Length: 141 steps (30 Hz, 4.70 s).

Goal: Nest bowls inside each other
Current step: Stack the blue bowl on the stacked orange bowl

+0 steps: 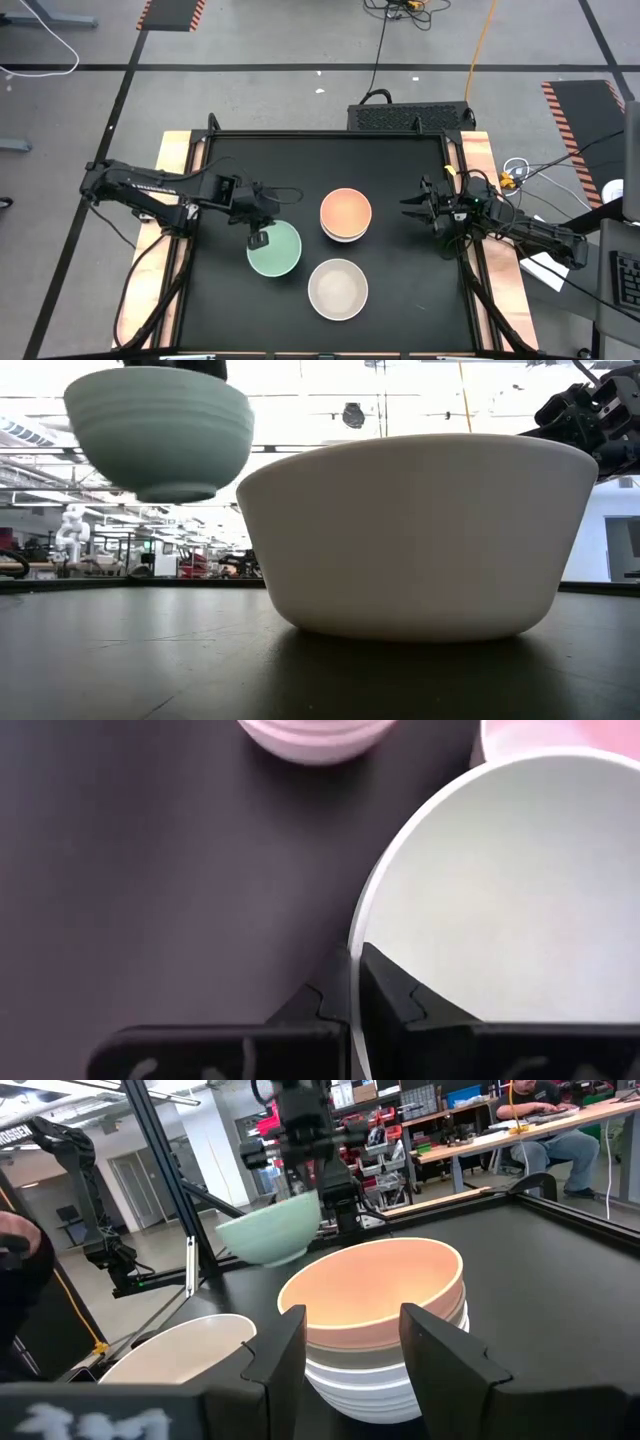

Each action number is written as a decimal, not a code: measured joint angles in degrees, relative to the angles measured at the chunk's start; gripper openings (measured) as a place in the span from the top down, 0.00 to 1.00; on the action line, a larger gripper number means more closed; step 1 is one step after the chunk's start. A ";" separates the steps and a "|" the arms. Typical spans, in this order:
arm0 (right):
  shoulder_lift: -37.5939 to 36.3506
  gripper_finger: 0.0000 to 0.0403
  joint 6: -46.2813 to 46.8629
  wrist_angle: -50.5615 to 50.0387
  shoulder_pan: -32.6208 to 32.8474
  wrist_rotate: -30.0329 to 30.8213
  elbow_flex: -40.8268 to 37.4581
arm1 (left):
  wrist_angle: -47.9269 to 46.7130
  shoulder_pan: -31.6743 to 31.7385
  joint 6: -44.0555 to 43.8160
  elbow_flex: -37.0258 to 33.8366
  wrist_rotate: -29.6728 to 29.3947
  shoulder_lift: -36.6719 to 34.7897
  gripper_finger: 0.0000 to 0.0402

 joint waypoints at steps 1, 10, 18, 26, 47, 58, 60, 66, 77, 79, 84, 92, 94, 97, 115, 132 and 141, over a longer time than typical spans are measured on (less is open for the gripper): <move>0.00 0.61 0.00 0.00 0.00 0.00 -0.01 | -0.56 0.00 0.29 0.91 -0.65 0.00 0.99; 0.00 0.61 -0.02 -0.01 -0.02 0.00 0.00 | -7.17 0.51 1.93 7.72 -4.65 0.02 0.99; 0.00 0.61 -0.02 0.00 0.00 0.00 0.00 | -10.45 3.59 4.05 11.97 -4.92 0.02 0.99; 0.00 0.61 -0.20 -0.02 -0.02 0.00 0.00 | -12.76 6.67 7.28 17.85 -5.37 0.02 0.99; 0.00 0.61 0.20 0.00 -0.01 0.02 0.00 | -14.73 14.36 10.57 24.90 -2.77 3.05 0.99; 0.02 0.61 0.02 0.00 -0.02 0.02 0.00 | -12.44 15.64 12.77 27.44 -0.08 10.82 0.98; 0.02 0.61 0.02 0.00 -0.02 0.02 -0.02 | -12.40 15.78 13.62 29.68 0.50 12.67 0.99; 0.02 0.61 -0.02 0.00 0.00 0.02 -0.01 | -11.50 15.65 16.01 38.03 2.98 18.97 0.99; 0.02 0.61 -0.07 -0.02 -0.01 0.02 -0.02 | -11.97 15.65 19.89 54.01 7.86 30.96 0.99; 0.02 0.61 -0.07 0.00 -0.02 0.02 0.00 | -12.50 15.65 20.32 56.07 8.42 32.60 0.99; 0.02 0.61 -1.00 -0.01 -0.01 0.02 -0.01 | -13.73 15.76 20.69 60.08 8.90 35.86 0.99; 0.04 0.61 -1.09 0.00 0.00 0.02 0.00 | -13.68 16.07 20.87 62.59 10.16 38.09 0.99; 0.03 0.61 -0.97 0.00 -0.02 0.02 -0.01 | -13.67 16.09 20.88 62.61 10.34 38.25 0.99; 0.04 0.61 -0.94 -0.02 0.00 0.02 -0.01 | -13.71 16.09 20.84 62.63 10.34 38.36 0.99; 0.03 0.61 -0.92 -0.01 -0.01 0.02 -0.02 | -13.65 18.11 19.53 62.65 11.47 38.69 0.99; 2.07 0.61 -1.29 -0.09 0.00 0.06 0.00 | -13.31 21.11 20.50 62.67 16.11 46.17 0.99; 2.89 0.61 -1.31 -0.05 -0.01 0.04 0.00 | -13.39 21.32 20.74 62.67 16.49 50.05 0.99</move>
